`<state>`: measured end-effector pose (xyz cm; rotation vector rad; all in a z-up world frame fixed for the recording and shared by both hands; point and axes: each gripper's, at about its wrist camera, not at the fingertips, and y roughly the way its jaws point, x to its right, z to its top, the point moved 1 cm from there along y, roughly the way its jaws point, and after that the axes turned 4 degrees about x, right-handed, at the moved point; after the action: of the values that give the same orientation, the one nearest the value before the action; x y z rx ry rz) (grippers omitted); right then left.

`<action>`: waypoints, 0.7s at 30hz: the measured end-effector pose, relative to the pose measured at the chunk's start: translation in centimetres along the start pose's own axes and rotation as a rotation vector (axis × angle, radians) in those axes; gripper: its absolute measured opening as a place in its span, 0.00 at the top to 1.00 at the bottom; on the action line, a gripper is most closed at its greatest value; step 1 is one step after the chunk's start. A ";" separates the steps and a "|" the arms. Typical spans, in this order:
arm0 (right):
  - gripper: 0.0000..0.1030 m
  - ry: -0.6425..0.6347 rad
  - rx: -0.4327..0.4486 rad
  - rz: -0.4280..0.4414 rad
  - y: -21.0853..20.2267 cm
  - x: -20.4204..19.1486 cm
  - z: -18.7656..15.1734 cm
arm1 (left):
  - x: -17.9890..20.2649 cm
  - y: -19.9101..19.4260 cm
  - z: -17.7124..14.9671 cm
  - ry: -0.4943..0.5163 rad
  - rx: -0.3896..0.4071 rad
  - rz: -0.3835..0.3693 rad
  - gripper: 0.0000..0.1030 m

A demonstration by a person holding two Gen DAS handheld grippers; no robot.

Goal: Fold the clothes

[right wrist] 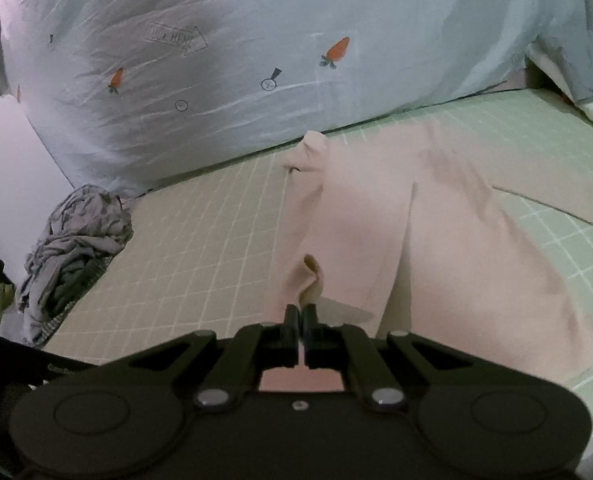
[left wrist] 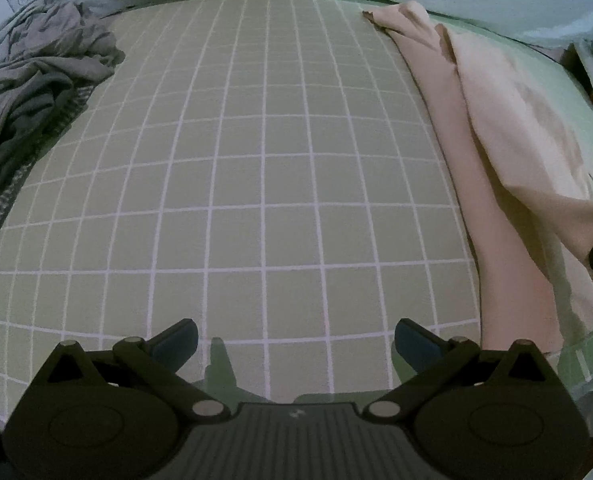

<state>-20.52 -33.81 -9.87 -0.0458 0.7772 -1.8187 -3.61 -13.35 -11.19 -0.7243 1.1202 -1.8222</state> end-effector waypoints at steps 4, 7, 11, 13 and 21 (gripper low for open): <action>0.97 0.013 -0.061 -0.005 0.8 0.1 -0.7 | -0.2 0.1 -0.2 0.000 -0.010 0.000 0.00; 0.94 0.040 -0.089 -0.016 1.0 0.3 -1.0 | -0.3 0.1 -0.3 -0.004 -0.011 0.002 0.00; 0.92 0.059 -0.088 -0.025 0.8 0.5 -1.0 | -0.2 0.2 -0.3 -0.001 -0.017 -0.002 0.00; 0.92 0.066 -0.090 -0.029 0.8 0.5 -1.0 | -0.1 0.3 -0.3 0.006 -0.019 -0.006 0.00; 0.78 0.137 -0.093 -0.038 0.8 1.2 -0.7 | 0.2 0.4 0.2 0.023 -0.011 -0.015 0.00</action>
<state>-20.61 -34.66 -11.20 0.0042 0.9630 -1.8348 -3.36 -13.69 -11.41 -0.7213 1.1441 -1.8424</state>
